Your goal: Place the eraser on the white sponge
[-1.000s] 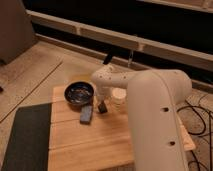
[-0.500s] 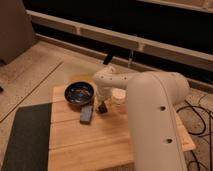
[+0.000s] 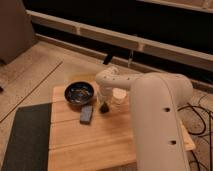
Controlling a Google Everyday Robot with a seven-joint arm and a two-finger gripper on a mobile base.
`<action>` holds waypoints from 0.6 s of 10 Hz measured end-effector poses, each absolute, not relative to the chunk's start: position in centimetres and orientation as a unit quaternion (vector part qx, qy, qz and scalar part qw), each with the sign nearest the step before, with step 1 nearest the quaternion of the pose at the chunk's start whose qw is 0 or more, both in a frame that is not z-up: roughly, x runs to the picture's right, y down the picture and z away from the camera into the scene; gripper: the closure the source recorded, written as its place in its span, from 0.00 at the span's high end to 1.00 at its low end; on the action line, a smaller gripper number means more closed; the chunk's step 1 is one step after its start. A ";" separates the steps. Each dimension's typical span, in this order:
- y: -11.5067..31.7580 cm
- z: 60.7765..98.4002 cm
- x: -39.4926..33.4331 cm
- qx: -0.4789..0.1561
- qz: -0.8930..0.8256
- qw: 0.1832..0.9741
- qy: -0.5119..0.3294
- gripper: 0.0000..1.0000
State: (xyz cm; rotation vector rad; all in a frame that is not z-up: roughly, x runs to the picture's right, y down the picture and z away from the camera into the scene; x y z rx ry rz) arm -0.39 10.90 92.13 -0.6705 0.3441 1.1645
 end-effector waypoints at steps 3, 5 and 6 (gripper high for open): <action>11.9 88.8 1.8 -0.313 0.551 0.739 0.230 0.00; 11.0 87.3 1.1 -0.298 0.548 0.743 0.241 0.00; 10.5 86.6 0.3 -0.291 0.545 0.749 0.240 0.00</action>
